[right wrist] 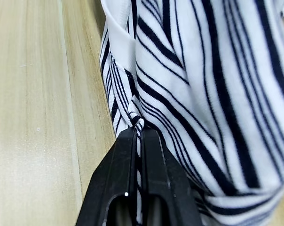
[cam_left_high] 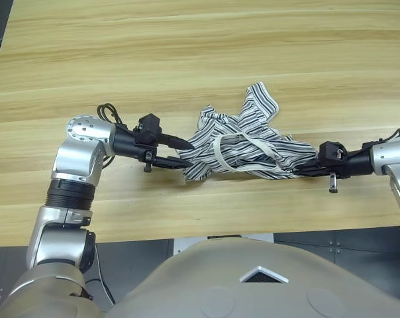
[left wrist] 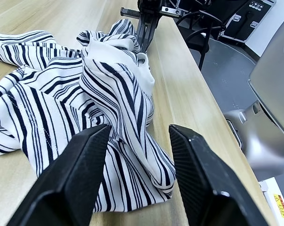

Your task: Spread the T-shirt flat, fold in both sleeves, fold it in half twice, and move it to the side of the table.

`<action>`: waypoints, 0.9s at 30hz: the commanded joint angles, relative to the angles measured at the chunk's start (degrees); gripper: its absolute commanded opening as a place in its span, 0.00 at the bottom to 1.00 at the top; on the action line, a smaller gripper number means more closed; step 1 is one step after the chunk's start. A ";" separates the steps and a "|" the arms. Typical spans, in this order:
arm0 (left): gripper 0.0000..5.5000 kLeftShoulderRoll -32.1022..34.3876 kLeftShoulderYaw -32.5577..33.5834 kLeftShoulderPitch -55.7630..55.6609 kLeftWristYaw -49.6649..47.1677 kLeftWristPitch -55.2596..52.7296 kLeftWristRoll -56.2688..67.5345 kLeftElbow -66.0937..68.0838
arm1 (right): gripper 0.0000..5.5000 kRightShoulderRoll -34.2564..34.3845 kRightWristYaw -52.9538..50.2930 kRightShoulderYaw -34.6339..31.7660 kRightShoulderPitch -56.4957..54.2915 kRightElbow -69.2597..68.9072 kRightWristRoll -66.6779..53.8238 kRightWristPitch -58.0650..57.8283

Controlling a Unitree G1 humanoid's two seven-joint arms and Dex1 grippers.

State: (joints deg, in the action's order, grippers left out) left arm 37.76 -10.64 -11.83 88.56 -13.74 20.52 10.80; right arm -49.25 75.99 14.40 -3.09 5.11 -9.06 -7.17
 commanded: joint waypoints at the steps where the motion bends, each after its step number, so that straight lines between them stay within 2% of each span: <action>1: 0.43 0.43 -0.66 0.51 -0.02 -0.74 0.05 -1.10 | 0.02 0.47 -0.87 0.38 -0.02 0.67 1.22 0.04; 15: 0.43 -1.80 -6.08 1.32 -2.10 2.37 -4.73 0.50 | 0.02 0.75 -1.08 0.42 0.05 0.50 1.05 0.00; 27: 0.12 -1.61 -6.98 1.28 -1.66 5.39 -6.21 2.12 | 0.02 0.55 -1.08 0.57 0.30 0.49 1.13 0.05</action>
State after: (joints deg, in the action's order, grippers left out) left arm 35.83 -17.82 -10.36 87.20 -9.38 14.83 12.82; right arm -48.89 75.29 14.41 -3.09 5.21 -9.07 -6.96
